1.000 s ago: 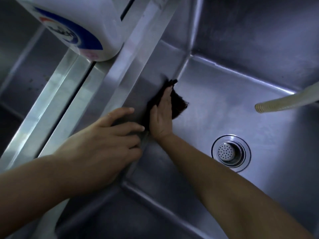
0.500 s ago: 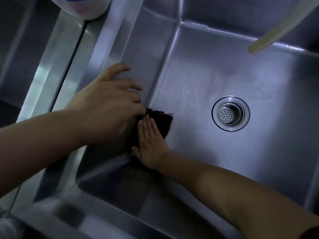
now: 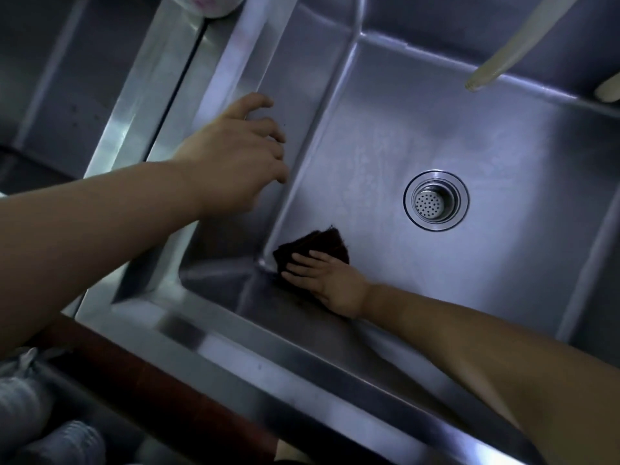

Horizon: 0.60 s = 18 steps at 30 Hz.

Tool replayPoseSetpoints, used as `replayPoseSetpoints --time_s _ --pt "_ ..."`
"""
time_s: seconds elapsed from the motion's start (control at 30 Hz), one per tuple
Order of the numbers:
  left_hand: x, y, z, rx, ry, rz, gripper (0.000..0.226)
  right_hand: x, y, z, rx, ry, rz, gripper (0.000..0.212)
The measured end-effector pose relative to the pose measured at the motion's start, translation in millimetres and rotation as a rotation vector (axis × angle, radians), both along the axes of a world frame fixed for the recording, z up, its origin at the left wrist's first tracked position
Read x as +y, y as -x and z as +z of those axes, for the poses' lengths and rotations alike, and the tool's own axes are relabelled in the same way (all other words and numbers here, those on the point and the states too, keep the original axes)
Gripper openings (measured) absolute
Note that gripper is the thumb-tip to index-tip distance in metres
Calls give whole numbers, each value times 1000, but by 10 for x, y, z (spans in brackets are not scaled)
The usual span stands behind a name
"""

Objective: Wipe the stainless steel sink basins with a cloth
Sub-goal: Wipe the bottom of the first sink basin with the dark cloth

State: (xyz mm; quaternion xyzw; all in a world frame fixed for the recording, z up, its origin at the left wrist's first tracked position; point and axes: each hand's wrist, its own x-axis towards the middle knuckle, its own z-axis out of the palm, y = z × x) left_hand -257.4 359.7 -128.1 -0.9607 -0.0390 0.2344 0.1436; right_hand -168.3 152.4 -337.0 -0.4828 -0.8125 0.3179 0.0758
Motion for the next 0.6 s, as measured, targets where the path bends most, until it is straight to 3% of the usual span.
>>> replayPoseSetpoints --time_s 0.13,0.33,0.6 --pt "-11 -14 24 43 -12 26 35 -587 -466 181 -29 40 -10 45" --pt "-11 -35 64 31 -5 22 34 -1537 -1275 310 -246 35 25 45" --pt "23 -58 85 0 55 13 18 -996 -1058 161 -361 -104 81 53"
